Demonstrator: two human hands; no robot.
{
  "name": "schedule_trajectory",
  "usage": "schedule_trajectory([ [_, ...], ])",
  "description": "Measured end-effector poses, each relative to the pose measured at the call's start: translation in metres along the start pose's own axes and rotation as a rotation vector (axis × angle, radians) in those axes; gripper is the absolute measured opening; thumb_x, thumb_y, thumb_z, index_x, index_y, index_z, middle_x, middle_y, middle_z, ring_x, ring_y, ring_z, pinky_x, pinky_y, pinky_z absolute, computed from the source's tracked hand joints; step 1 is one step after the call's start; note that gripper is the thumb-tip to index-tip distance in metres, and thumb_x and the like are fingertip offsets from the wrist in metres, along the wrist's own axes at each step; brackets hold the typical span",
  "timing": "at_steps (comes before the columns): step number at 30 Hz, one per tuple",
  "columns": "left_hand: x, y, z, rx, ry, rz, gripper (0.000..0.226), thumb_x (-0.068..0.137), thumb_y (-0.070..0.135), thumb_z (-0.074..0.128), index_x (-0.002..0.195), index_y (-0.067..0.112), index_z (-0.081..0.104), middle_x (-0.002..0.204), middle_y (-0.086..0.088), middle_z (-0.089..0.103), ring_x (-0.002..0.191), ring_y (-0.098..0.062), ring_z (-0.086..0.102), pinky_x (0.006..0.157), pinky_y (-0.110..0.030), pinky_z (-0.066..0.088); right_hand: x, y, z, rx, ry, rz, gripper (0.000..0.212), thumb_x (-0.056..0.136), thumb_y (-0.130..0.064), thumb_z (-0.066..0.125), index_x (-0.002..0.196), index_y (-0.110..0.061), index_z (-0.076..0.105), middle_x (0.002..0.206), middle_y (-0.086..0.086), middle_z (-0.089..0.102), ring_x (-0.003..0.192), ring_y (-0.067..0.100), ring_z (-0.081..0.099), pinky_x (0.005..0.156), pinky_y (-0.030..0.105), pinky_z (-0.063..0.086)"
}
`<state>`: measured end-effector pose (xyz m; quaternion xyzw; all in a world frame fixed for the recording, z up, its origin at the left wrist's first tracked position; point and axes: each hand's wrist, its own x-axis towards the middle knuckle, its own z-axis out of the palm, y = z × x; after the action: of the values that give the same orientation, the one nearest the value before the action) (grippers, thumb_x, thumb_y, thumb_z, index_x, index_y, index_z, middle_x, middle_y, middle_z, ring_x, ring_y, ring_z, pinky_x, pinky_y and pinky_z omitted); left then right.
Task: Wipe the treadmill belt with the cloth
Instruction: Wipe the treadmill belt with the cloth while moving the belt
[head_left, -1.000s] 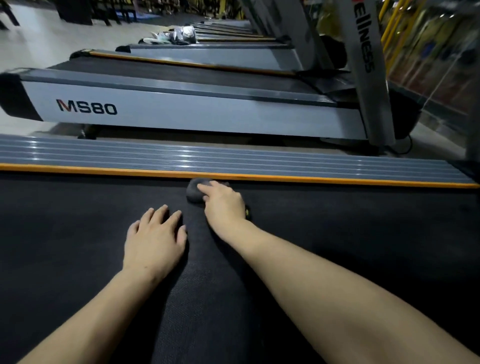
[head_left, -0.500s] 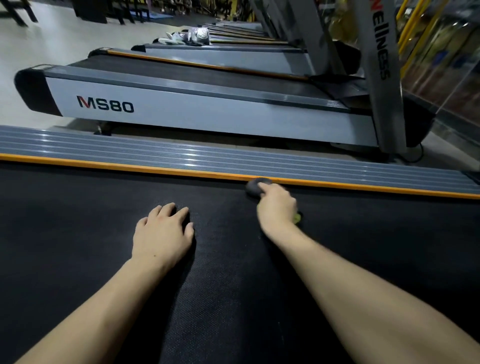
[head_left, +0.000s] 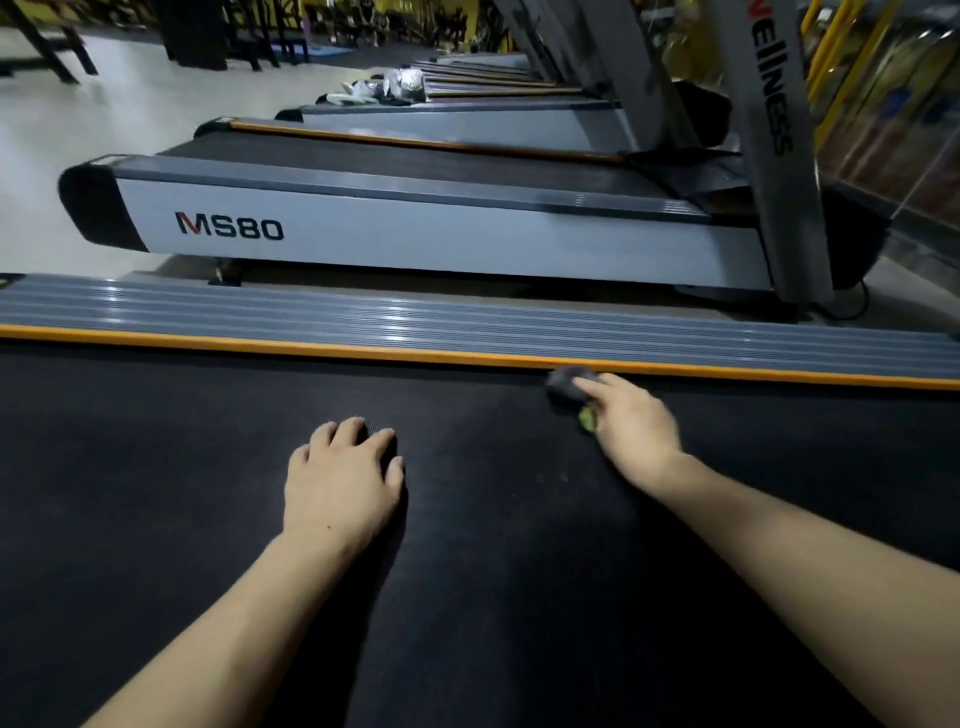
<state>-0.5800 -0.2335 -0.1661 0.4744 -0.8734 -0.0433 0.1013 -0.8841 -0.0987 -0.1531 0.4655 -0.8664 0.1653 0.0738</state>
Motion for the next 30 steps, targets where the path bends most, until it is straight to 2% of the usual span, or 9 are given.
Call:
schedule_trajectory([
  [3, -0.006, -0.009, -0.001, 0.039, -0.035, 0.005, 0.042, 0.097, 0.056, 0.038, 0.135, 0.045, 0.050, 0.141, 0.009, 0.049, 0.131, -0.023, 0.040, 0.102, -0.043, 0.037, -0.014, 0.014, -0.007, 0.021, 0.061, 0.256, 0.033, 0.097, -0.030, 0.051, 0.127, -0.041, 0.060, 0.126, -0.006, 0.063, 0.108, 0.029, 0.061, 0.085, 0.037, 0.048],
  [7, -0.012, -0.009, 0.003, 0.006, -0.094, 0.008, 0.047, 0.099, 0.057, 0.035, 0.144, 0.047, 0.041, 0.151, 0.011, 0.041, 0.142, -0.022, 0.032, 0.110, -0.042, 0.032, -0.003, -0.060, 0.012, 0.136, 0.062, 0.460, 0.030, 0.096, -0.033, 0.053, 0.124, -0.040, 0.063, 0.122, 0.003, 0.066, 0.110, 0.032, 0.062, 0.087, 0.035, 0.048],
  [9, -0.010, -0.010, 0.002, 0.014, -0.088, 0.005, 0.049, 0.099, 0.058, 0.034, 0.146, 0.047, 0.039, 0.155, 0.011, 0.038, 0.145, -0.022, 0.030, 0.113, -0.042, 0.029, 0.002, -0.119, 0.026, 0.163, 0.006, 0.327, 0.028, 0.098, -0.031, 0.051, 0.120, -0.039, 0.064, 0.120, 0.002, 0.065, 0.110, 0.031, 0.062, 0.085, 0.035, 0.049],
  [12, -0.008, -0.011, 0.001, 0.030, -0.072, 0.001, 0.049, 0.098, 0.060, 0.032, 0.146, 0.048, 0.038, 0.157, 0.011, 0.036, 0.146, -0.022, 0.030, 0.114, -0.042, 0.029, -0.001, -0.185, 0.050, 0.170, -0.082, -0.062, 0.031, 0.099, -0.026, 0.046, 0.123, -0.039, 0.061, 0.123, -0.002, 0.059, 0.116, 0.025, 0.056, 0.089, 0.035, 0.046],
  [15, -0.010, -0.008, 0.004, -0.006, -0.087, -0.012, 0.050, 0.099, 0.059, 0.031, 0.148, 0.047, 0.037, 0.160, 0.010, 0.034, 0.148, -0.022, 0.027, 0.119, -0.043, 0.026, 0.002, -0.162, 0.042, 0.139, -0.150, -0.227, 0.035, 0.100, -0.032, 0.046, 0.131, -0.043, 0.055, 0.132, -0.008, 0.055, 0.123, 0.021, 0.052, 0.098, 0.034, 0.043],
  [18, -0.015, -0.007, 0.004, -0.019, -0.104, 0.002, 0.049, 0.102, 0.055, 0.030, 0.150, 0.045, 0.035, 0.163, 0.007, 0.029, 0.152, -0.022, 0.020, 0.121, -0.044, 0.021, -0.003, -0.075, 0.017, 0.009, -0.075, -0.141, 0.037, 0.094, -0.034, 0.055, 0.129, -0.045, 0.056, 0.133, -0.014, 0.056, 0.117, 0.021, 0.058, 0.090, 0.031, 0.047],
  [22, -0.018, -0.012, -0.002, 0.032, -0.040, 0.023, 0.041, 0.099, 0.054, 0.036, 0.137, 0.045, 0.049, 0.144, 0.008, 0.048, 0.136, -0.023, 0.039, 0.105, -0.042, 0.038, -0.022, 0.022, -0.022, -0.046, -0.006, 0.194, 0.032, 0.097, -0.033, 0.051, 0.126, -0.044, 0.058, 0.133, -0.008, 0.058, 0.111, 0.031, 0.061, 0.086, 0.039, 0.050],
  [27, -0.029, -0.004, 0.002, -0.044, -0.024, 0.012, 0.041, 0.096, 0.054, 0.039, 0.130, 0.039, 0.057, 0.133, 0.006, 0.055, 0.128, -0.022, 0.045, 0.104, -0.040, 0.040, -0.032, -0.050, -0.014, 0.097, 0.057, 0.441, 0.026, 0.098, -0.031, 0.051, 0.119, -0.042, 0.064, 0.122, 0.001, 0.065, 0.108, 0.033, 0.062, 0.084, 0.038, 0.050],
  [30, -0.026, -0.008, 0.007, -0.059, -0.003, -0.009, 0.045, 0.096, 0.053, 0.042, 0.133, 0.033, 0.057, 0.141, 0.004, 0.053, 0.135, -0.022, 0.043, 0.112, -0.042, 0.037, -0.021, -0.134, 0.015, 0.159, -0.022, 0.144, 0.029, 0.098, -0.026, 0.051, 0.120, -0.041, 0.064, 0.122, -0.005, 0.064, 0.110, 0.026, 0.061, 0.084, 0.034, 0.048],
])
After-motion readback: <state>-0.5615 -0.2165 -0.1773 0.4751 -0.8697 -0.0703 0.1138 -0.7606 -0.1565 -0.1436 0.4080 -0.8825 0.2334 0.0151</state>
